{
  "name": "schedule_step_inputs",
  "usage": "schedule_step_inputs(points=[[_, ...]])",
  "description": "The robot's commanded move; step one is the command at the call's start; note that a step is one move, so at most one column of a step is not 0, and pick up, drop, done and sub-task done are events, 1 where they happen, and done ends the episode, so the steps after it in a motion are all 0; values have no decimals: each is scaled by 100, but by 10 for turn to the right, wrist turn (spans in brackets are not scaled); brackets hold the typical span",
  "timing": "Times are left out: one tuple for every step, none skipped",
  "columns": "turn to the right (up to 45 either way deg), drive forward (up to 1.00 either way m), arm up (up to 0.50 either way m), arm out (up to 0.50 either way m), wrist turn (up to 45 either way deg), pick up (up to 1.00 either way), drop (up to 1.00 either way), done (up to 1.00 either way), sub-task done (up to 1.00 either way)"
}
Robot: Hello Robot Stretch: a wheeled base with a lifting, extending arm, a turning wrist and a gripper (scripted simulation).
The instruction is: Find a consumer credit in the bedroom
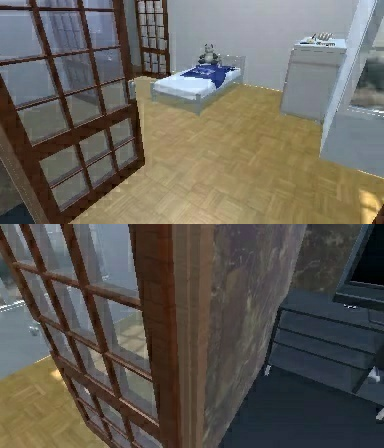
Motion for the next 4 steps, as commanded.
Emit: schedule_step_inputs(points=[[0, 100, 0, 0, 0, 0, 0, 0, 0], [0, 60, 0, 0, 0, 0, 0, 0, 0], [-60, 0, 0, 0, 0, 0, 0, 0, 0], [0, 20, 0, 0, 0, 0, 0, 0, 0]])
